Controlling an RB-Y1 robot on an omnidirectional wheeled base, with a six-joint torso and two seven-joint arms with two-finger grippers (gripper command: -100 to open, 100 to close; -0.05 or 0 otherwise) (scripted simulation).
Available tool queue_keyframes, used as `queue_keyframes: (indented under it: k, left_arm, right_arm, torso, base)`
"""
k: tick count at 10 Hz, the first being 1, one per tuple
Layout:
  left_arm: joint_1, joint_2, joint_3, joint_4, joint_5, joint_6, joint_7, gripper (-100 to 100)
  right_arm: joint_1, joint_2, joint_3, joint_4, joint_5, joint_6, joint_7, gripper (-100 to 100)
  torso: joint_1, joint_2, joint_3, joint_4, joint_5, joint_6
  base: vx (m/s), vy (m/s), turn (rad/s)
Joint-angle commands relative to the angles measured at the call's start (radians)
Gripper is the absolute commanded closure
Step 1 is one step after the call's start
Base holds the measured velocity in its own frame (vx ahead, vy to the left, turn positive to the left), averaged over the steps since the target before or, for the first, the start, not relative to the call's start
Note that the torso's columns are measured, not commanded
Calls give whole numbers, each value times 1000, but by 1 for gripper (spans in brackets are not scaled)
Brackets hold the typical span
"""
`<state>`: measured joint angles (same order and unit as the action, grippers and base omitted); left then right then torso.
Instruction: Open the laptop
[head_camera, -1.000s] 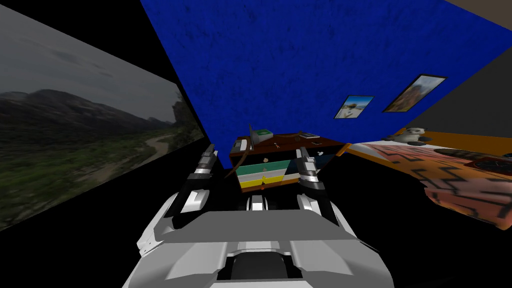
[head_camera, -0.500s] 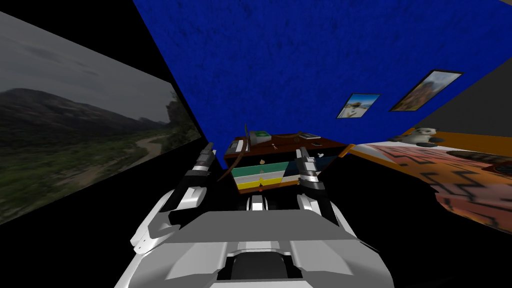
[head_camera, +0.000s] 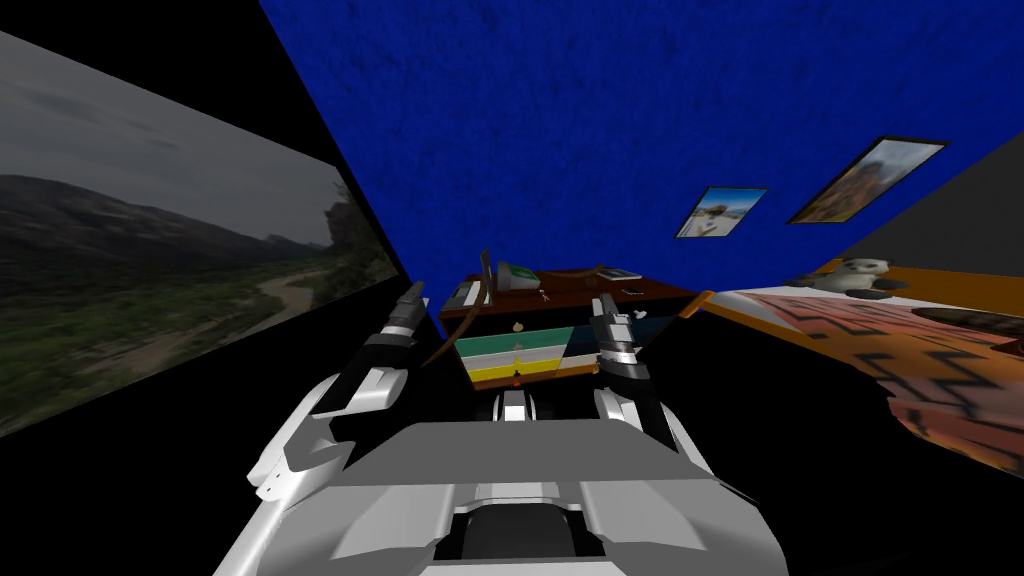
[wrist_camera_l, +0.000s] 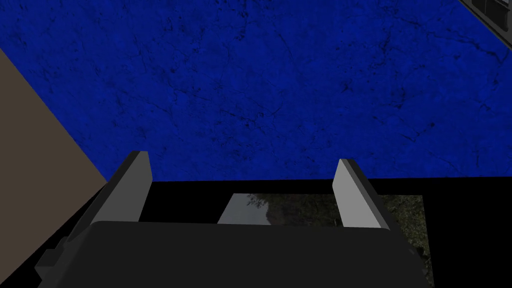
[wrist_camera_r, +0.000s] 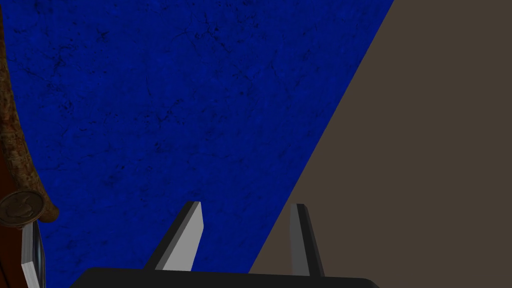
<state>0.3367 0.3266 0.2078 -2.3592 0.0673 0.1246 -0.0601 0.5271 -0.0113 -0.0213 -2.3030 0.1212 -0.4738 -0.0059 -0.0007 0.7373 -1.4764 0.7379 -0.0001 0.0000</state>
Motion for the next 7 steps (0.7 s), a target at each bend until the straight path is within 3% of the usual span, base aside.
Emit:
queue_keyframes:
  k: [1,5,7]
  left_arm:
    - [-19,20,23,-9,15,72,3,-100]
    - [-48,54,56,-21,37,165,9,-100]
    - [-77,93,90,-29,60,235,15,-100]
  right_arm:
    - [0,0,0,0,0,0,0,0]
    - [0,0,0,0,0,0,0,0]
    - [0,0,0,0,0,0,0,0]
  torso:
    - [-3,0,0,0,-1,0]
    - [2,1,1,0,1,0]
    - [-1,1,1,0,0,0]
  base:
    - [46,-140,26]
    - [43,-99,28]
    - [50,-145,48]
